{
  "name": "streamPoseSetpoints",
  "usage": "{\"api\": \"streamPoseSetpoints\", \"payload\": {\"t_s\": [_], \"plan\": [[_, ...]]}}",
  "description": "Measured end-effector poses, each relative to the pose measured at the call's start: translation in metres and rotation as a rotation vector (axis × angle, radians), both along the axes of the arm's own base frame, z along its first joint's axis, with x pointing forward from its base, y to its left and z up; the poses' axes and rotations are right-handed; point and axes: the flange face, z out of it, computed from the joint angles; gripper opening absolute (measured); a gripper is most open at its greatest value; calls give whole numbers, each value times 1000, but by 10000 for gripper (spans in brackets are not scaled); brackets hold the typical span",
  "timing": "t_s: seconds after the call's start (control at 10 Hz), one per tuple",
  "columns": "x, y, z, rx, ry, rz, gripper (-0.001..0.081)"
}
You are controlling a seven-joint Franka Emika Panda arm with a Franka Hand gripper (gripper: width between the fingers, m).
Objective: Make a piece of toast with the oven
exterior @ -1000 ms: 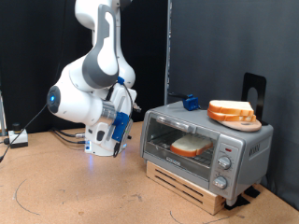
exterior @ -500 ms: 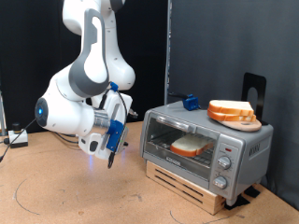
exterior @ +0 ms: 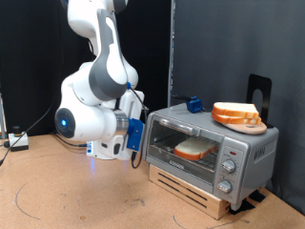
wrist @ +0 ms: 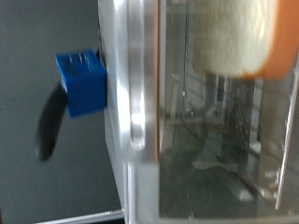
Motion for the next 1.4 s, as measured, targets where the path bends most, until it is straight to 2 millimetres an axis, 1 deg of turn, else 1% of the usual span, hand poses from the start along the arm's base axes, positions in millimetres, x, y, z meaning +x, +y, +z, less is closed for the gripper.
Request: {"api": "streamPoseSetpoints", "payload": {"t_s": [0.1, 0.2, 0.4, 0.5, 0.8, 1.1, 1.2, 1.3, 1.4], "plan": [[14, 3, -1, 10, -1, -38, 807], [21, 4, -3, 20, 1, -59, 807], [23, 6, -4, 46, -11, -70, 807], [31, 10, -7, 81, -39, -87, 807], [63, 22, -21, 149, -124, -93, 807], [96, 30, -39, 104, -181, -84, 807], [109, 33, -46, 79, -196, -133, 807], [116, 34, -51, 65, -202, -159, 807], [115, 35, -50, 70, -198, -151, 807]]}}
